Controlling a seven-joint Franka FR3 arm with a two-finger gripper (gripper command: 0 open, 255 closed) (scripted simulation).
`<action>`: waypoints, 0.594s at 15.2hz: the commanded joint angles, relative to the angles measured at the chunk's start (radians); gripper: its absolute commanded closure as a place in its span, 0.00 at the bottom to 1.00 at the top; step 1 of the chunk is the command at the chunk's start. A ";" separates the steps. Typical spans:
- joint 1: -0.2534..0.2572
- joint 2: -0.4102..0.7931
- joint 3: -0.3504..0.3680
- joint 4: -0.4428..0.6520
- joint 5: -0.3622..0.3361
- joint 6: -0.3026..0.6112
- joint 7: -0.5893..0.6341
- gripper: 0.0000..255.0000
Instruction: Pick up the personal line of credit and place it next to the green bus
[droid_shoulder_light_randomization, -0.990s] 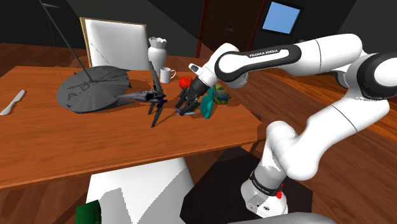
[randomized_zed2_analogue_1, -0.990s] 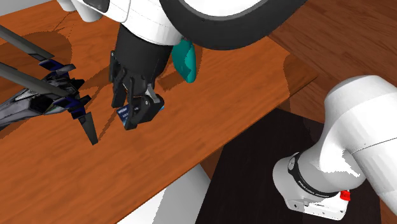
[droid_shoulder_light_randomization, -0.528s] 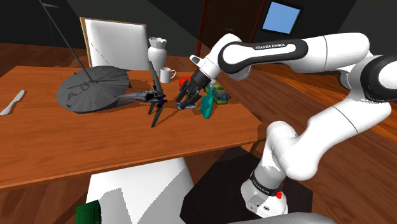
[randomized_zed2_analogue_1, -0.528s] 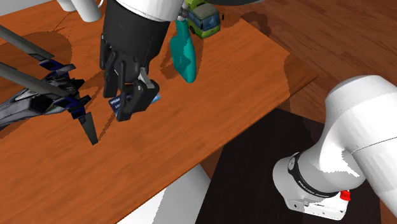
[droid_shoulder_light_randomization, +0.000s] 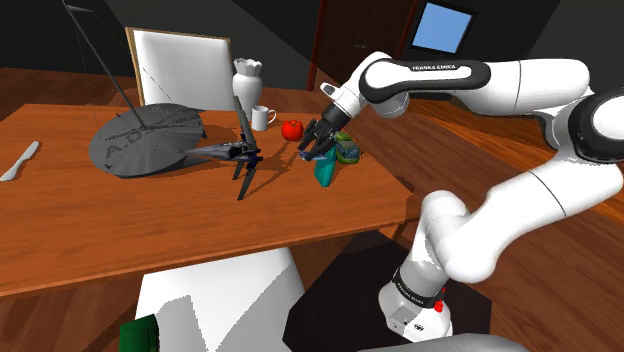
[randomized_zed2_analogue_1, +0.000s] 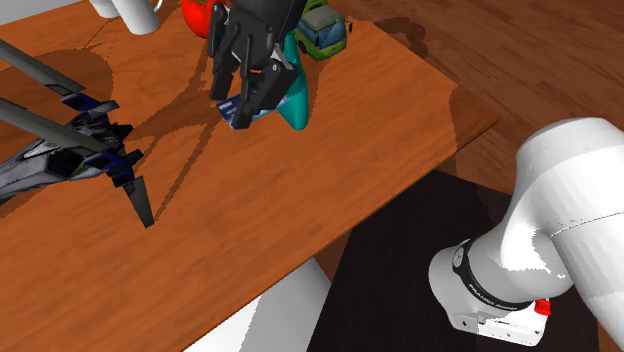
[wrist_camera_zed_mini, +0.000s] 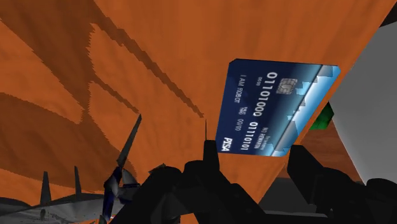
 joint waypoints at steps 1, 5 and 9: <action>-0.018 -0.002 -0.045 0.023 -0.018 -0.039 -0.044 1.00; -0.041 0.010 -0.138 0.079 -0.047 -0.108 -0.130 1.00; -0.045 0.039 -0.239 0.154 -0.066 -0.176 -0.218 1.00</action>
